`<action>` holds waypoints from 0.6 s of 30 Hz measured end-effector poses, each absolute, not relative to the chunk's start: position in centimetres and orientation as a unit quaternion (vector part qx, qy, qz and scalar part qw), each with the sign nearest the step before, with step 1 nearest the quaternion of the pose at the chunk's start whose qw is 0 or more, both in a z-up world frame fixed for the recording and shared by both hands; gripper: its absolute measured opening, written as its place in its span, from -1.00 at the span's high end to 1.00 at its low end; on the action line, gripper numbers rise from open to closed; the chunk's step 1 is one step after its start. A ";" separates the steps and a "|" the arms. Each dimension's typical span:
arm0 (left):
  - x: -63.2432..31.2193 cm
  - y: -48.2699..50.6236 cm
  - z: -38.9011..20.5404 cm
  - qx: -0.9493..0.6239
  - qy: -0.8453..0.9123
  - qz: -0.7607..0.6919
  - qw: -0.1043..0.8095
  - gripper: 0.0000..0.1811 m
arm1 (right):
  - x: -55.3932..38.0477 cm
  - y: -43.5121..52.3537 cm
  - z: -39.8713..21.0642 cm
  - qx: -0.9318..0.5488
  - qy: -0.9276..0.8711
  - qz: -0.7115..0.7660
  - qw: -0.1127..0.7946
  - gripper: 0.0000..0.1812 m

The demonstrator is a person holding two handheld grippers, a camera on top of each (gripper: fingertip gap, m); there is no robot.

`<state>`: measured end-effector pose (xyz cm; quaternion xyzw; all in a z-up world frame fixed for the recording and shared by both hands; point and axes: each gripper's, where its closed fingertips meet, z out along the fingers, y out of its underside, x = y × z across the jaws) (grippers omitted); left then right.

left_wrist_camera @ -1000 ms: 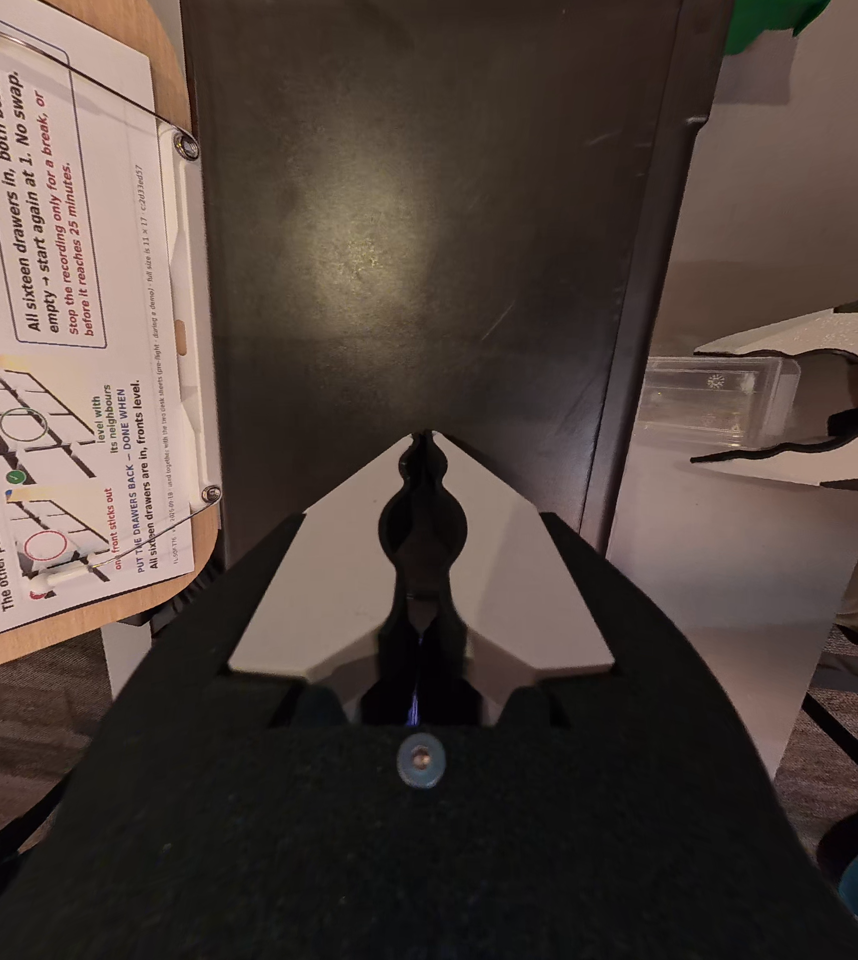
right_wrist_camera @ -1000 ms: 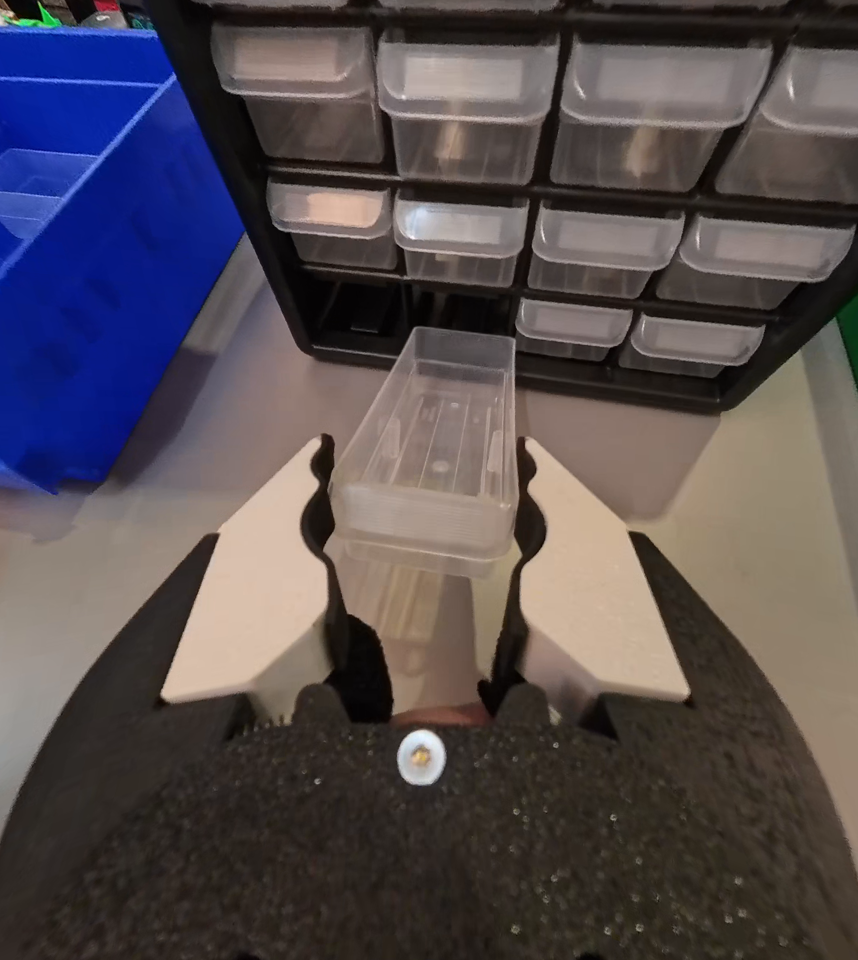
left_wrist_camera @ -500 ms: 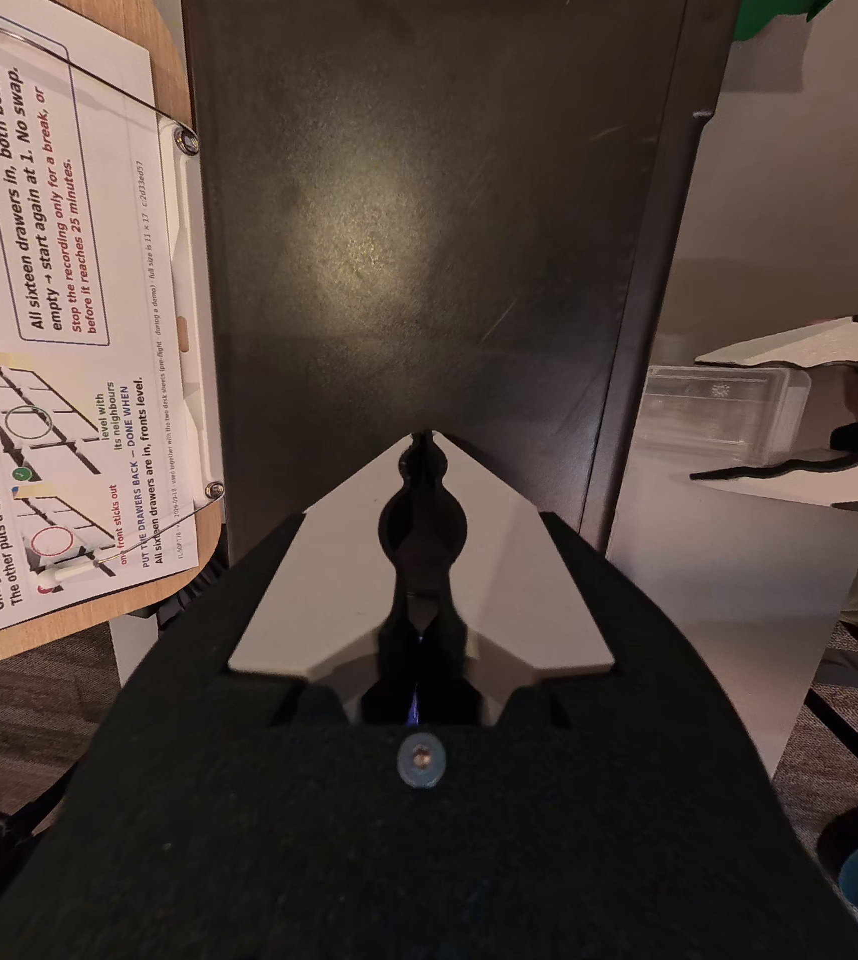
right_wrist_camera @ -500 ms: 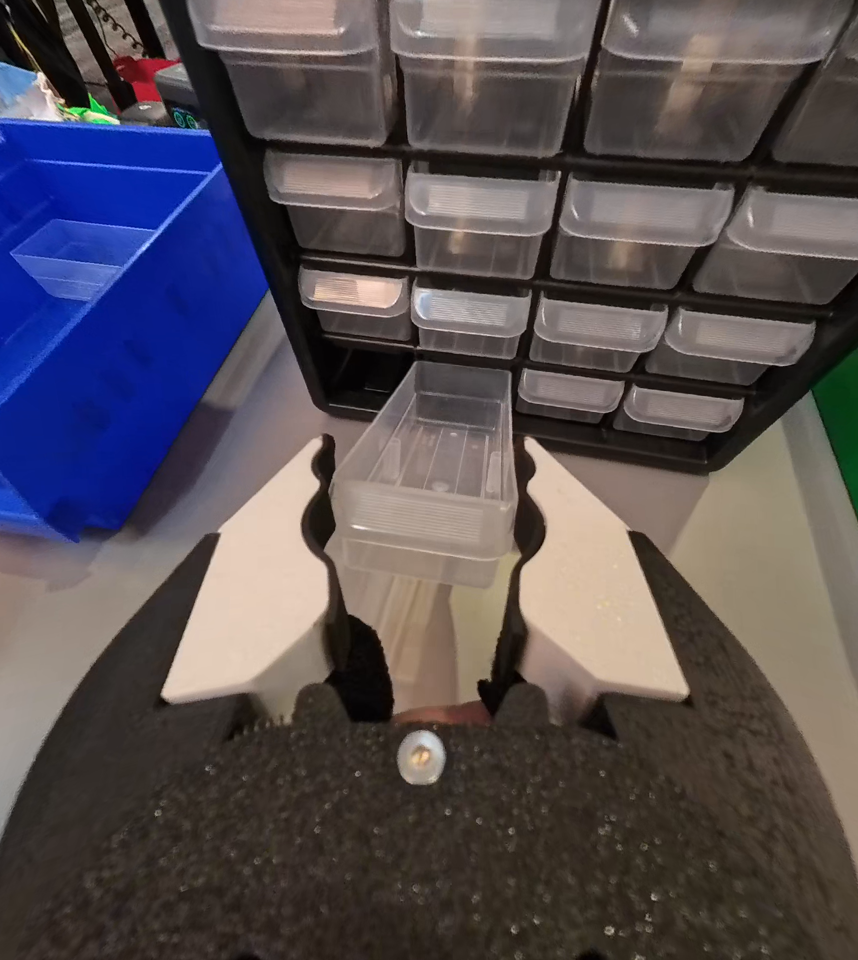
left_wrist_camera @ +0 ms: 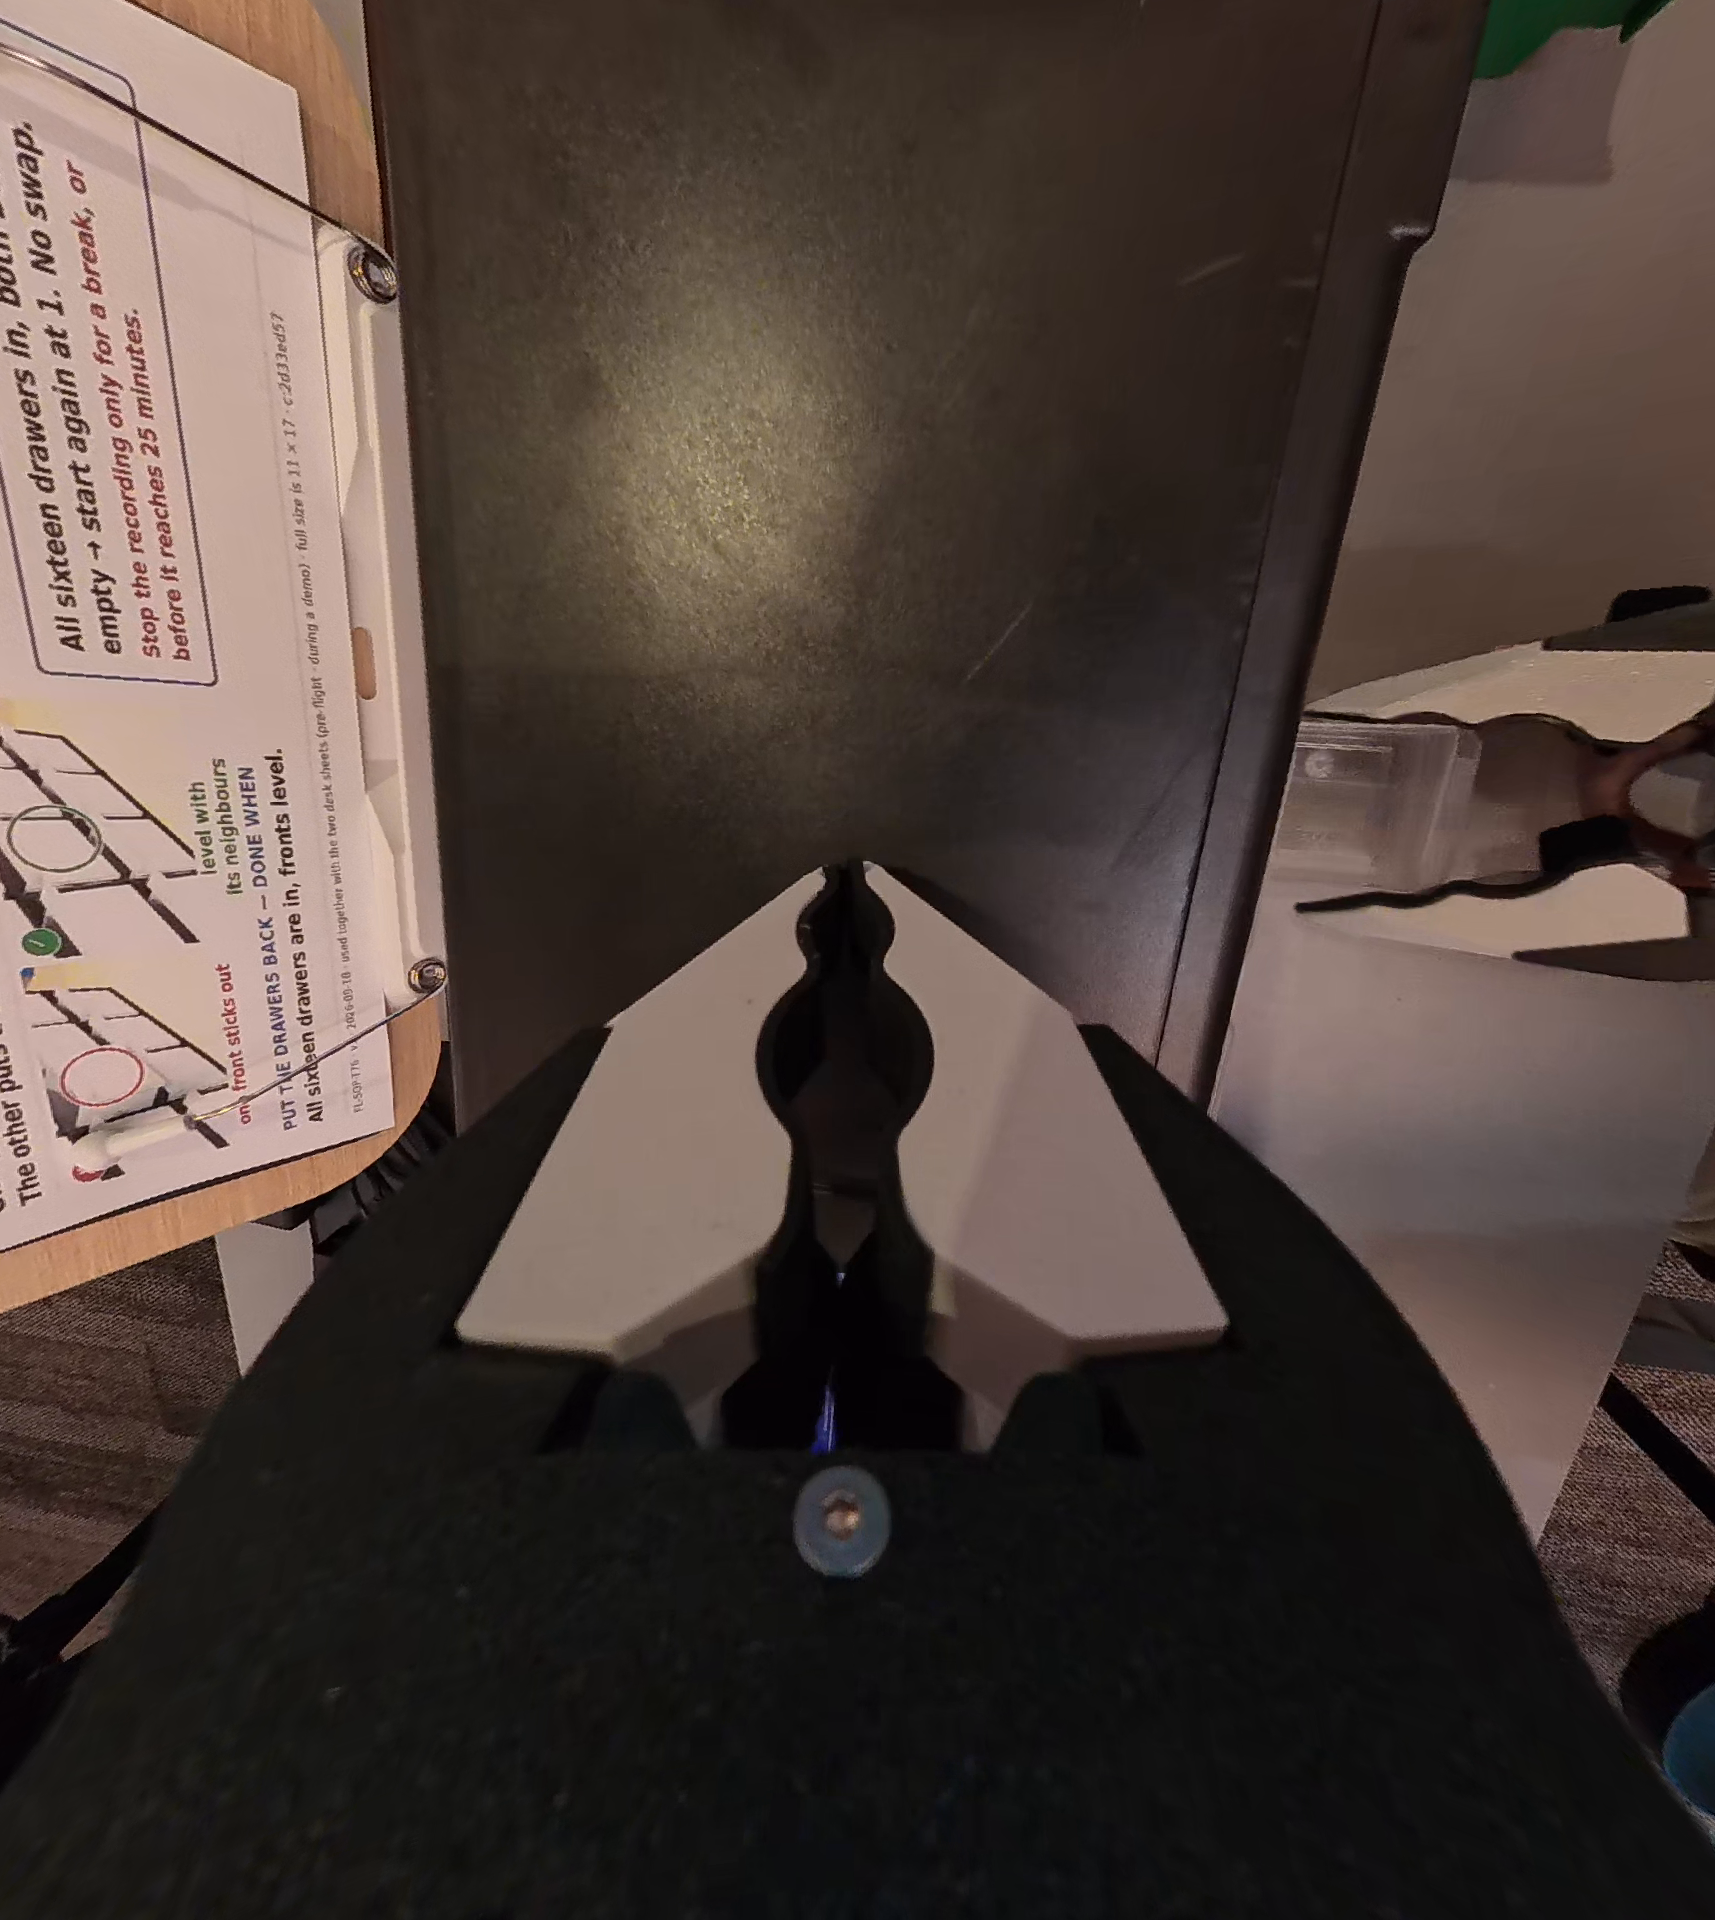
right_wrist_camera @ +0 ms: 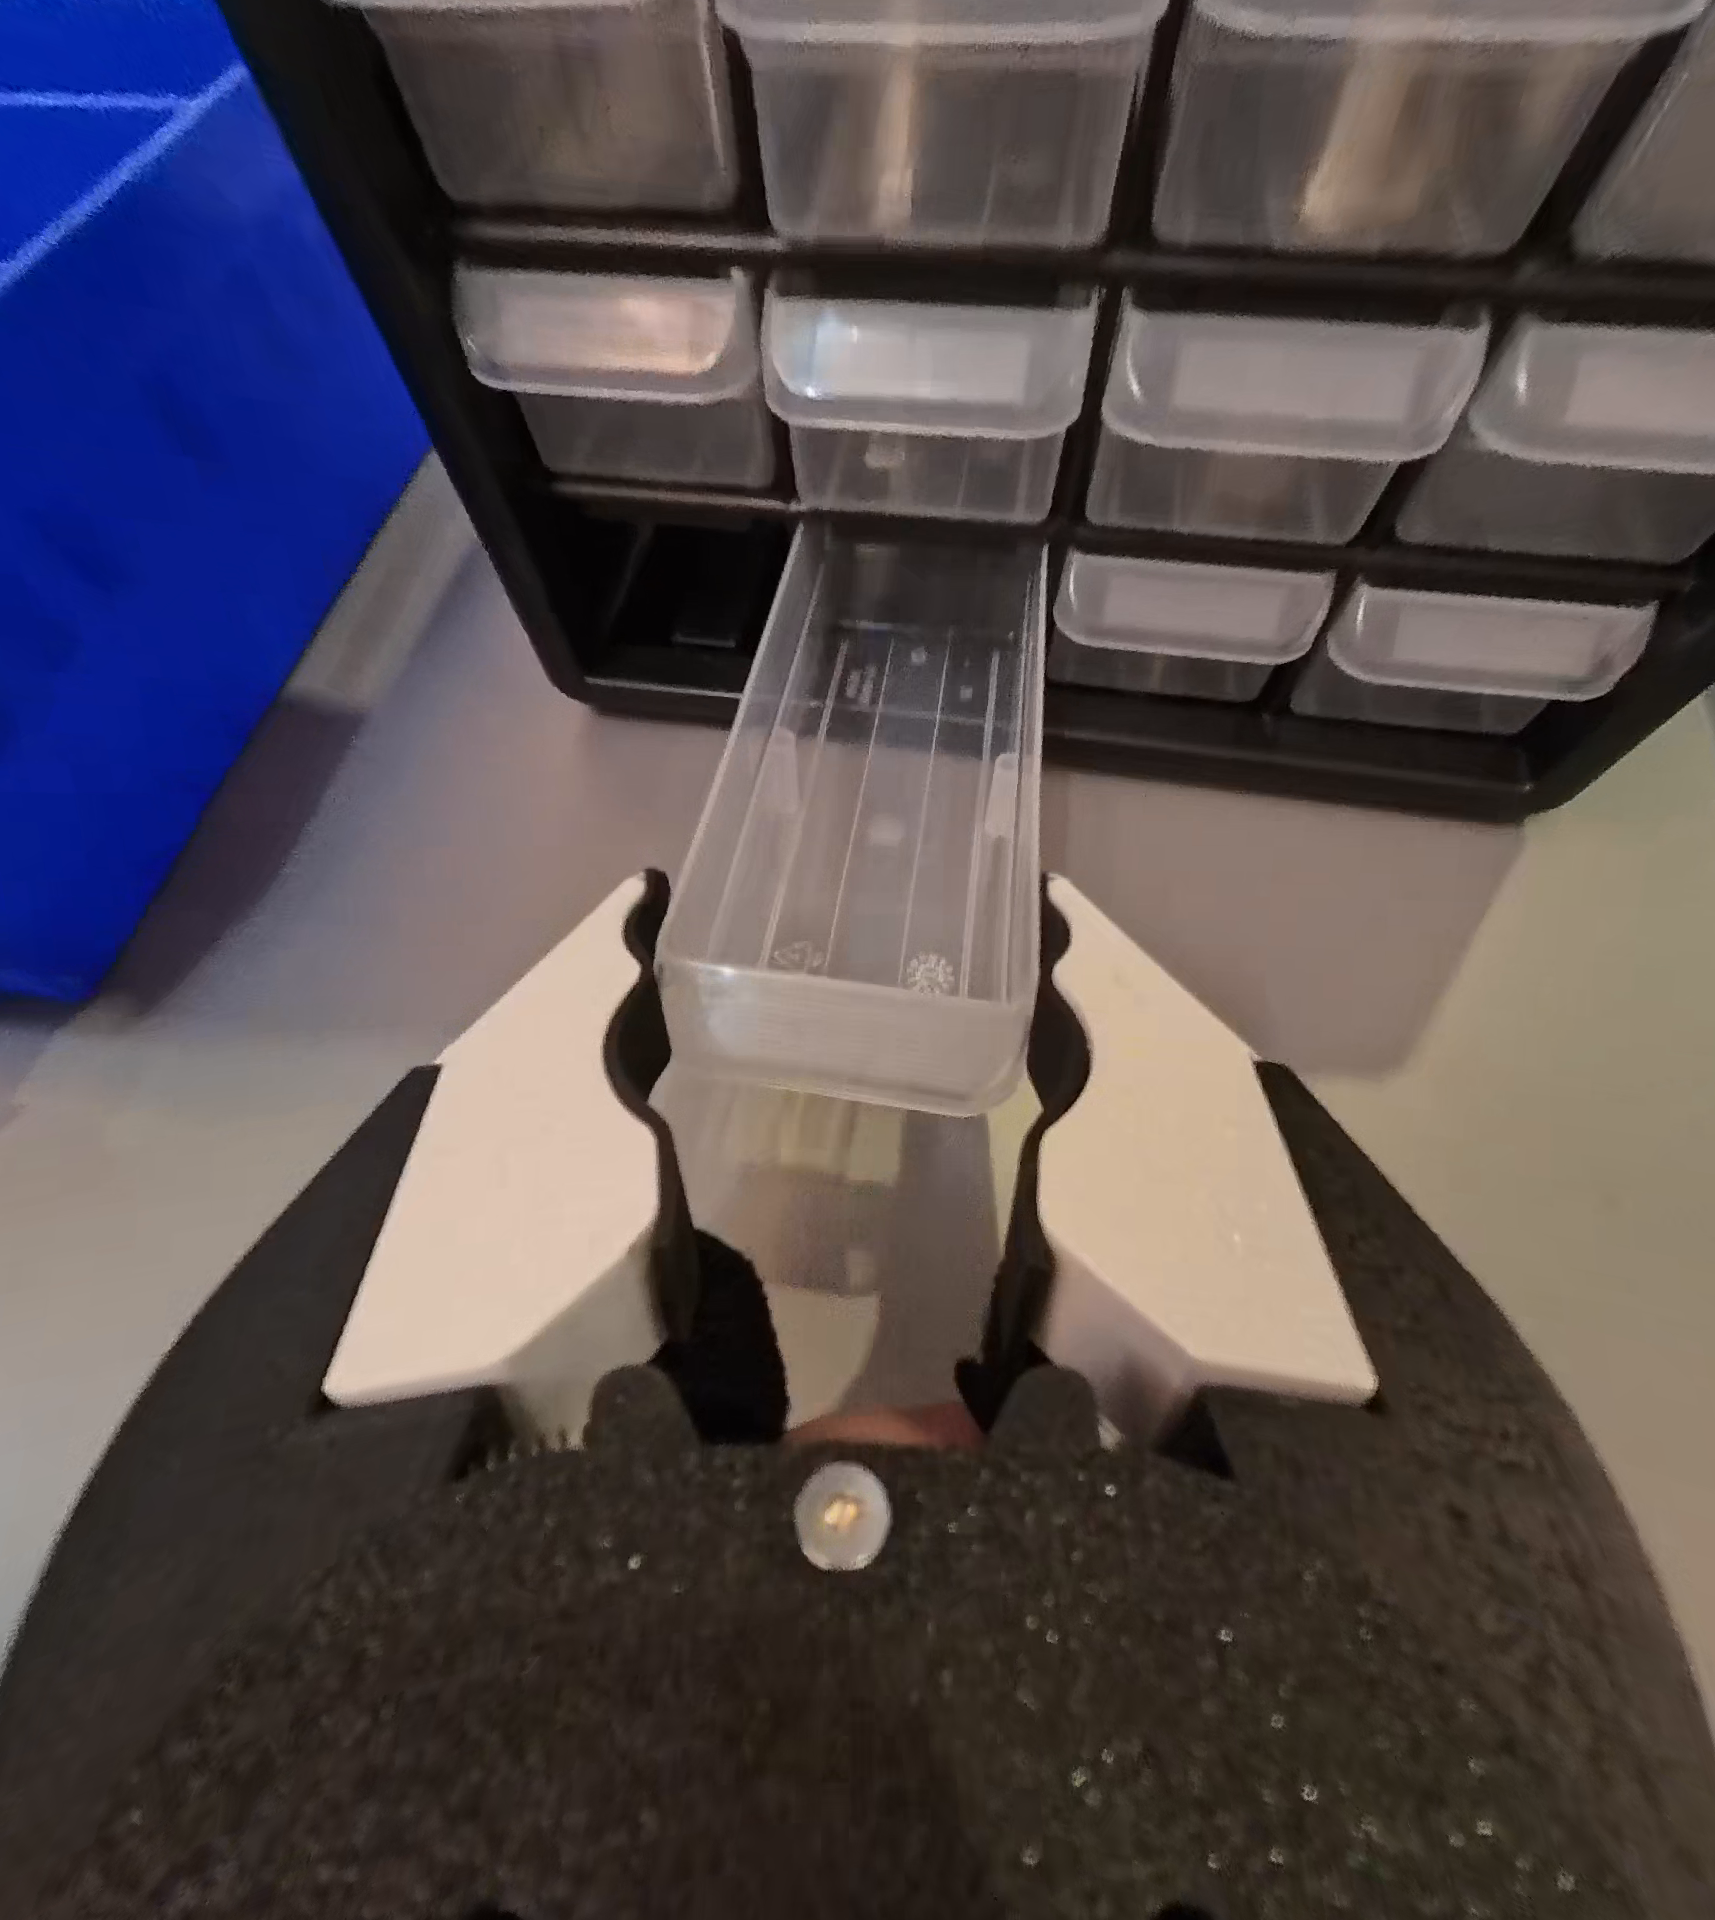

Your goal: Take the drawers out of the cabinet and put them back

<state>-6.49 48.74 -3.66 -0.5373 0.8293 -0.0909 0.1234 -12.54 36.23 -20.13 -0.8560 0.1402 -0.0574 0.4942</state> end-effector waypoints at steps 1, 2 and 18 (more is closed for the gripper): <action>-6.5 48.7 -3.7 -0.538 0.829 -0.091 0.123 1.00 | -12.4 36.4 -20.7 -0.859 0.141 -0.057 0.488 0.24; -6.5 48.7 -3.7 -0.538 0.829 -0.092 0.123 1.00 | -12.3 36.6 -21.3 -0.863 0.142 -0.054 0.481 0.24; -6.5 48.7 -3.7 -0.542 0.828 -0.078 0.123 1.00 | -9.5 42.9 -21.5 -0.857 0.125 -0.059 0.496 0.18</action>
